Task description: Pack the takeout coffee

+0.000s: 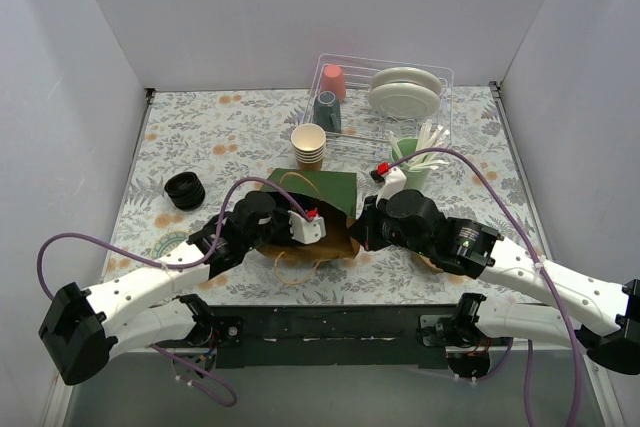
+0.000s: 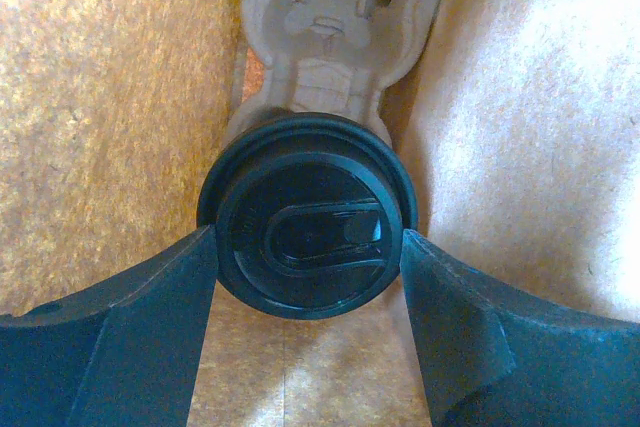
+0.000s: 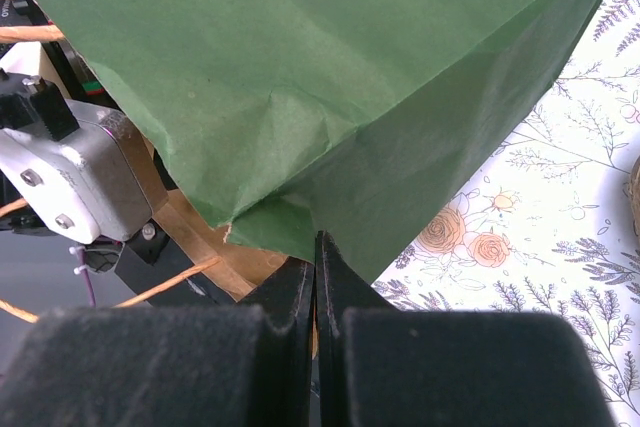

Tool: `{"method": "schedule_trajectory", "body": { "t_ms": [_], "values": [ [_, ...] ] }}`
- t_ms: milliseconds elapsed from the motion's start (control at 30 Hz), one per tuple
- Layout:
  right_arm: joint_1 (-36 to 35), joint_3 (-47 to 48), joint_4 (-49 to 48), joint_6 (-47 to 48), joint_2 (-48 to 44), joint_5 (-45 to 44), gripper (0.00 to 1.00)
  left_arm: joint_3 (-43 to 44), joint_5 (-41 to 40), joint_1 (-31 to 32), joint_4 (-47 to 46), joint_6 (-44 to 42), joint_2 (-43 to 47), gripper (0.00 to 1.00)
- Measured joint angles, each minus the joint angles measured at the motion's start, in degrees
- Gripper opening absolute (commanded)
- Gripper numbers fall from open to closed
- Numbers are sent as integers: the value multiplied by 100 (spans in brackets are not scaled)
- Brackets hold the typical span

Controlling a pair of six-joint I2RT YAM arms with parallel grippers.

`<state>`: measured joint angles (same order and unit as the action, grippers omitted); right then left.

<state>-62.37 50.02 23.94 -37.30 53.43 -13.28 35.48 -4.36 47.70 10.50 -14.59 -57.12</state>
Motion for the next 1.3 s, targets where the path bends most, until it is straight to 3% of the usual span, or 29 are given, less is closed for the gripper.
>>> {"method": "schedule_trajectory", "body": {
  "t_ms": [1300],
  "values": [
    [129, 0, -33, -144, 116, 146, 1, -131, 105, -188, -769, -160, -546, 0]
  ]
}}
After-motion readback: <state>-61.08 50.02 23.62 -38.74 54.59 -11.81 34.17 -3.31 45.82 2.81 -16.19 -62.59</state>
